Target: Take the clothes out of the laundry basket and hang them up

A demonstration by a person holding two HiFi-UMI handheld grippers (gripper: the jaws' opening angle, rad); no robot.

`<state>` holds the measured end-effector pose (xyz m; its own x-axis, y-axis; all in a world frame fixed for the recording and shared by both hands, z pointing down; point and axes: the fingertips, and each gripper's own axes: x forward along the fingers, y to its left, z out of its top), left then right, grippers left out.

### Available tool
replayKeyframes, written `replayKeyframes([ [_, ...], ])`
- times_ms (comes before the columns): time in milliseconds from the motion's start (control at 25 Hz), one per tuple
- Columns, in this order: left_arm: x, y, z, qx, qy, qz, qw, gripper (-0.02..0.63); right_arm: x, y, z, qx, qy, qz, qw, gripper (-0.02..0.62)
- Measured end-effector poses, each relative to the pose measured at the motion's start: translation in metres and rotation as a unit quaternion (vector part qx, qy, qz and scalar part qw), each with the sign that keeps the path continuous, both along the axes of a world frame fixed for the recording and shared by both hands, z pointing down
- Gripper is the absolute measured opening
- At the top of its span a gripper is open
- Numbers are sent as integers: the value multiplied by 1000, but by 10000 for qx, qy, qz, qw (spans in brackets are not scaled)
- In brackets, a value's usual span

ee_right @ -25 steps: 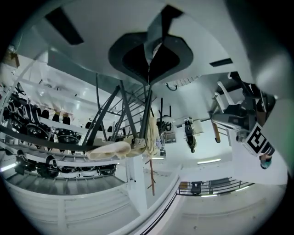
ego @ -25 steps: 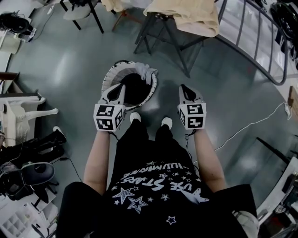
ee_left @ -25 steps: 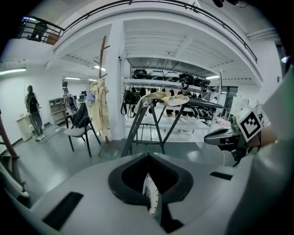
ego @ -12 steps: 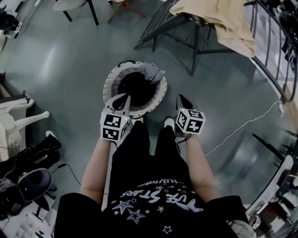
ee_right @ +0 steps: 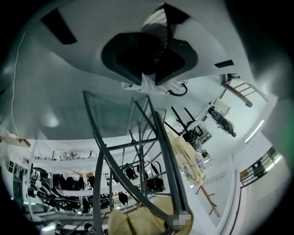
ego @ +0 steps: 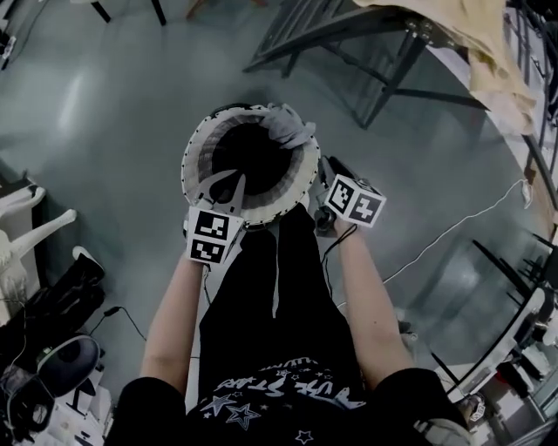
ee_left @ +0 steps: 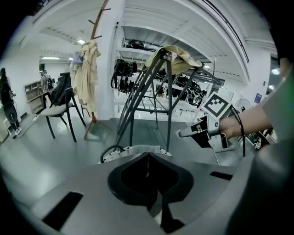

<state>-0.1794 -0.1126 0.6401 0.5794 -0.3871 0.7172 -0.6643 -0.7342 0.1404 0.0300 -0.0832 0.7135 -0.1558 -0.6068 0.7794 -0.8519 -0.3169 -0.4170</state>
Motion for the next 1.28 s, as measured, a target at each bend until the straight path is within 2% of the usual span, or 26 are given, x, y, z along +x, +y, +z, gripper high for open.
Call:
replayKeyframes([
  [160, 6, -13, 35, -113, -31, -70, 9999, 20, 4, -26, 48, -202, -529, 186, 9982, 136],
  [320, 12, -28, 70, -99, -145, -106, 9998, 20, 9, -47, 96, -418, -647, 163, 9969, 153],
  [480, 21, -31, 97, -220, -75, -216, 9995, 20, 5, -60, 134, -574, -820, 109, 9949, 167],
  [640, 22, -26, 115, -316, -90, -136, 9994, 20, 0, -72, 152, -670, -1082, 111, 9918, 190],
  [760, 19, -22, 125, -395, -133, -107, 9991, 20, -3, -79, 160, -836, -1026, -107, 9911, 190],
  [920, 17, -17, 135, -512, -144, -140, 9985, 20, -10, -87, 163, -877, -826, -582, 9910, 172],
  [1000, 16, -15, 138, -547, -151, -160, 9983, 20, -14, -92, 159, -751, -688, -768, 9918, 125],
  [1080, 17, -14, 139, -580, -153, -172, 9981, 20, -18, -95, 153, -636, -532, -890, 9926, 37],
  [1280, 20, -12, 137, -633, -139, -124, 9978, 19, -25, -92, 144, -506, -403, -931, 9935, 31],
])
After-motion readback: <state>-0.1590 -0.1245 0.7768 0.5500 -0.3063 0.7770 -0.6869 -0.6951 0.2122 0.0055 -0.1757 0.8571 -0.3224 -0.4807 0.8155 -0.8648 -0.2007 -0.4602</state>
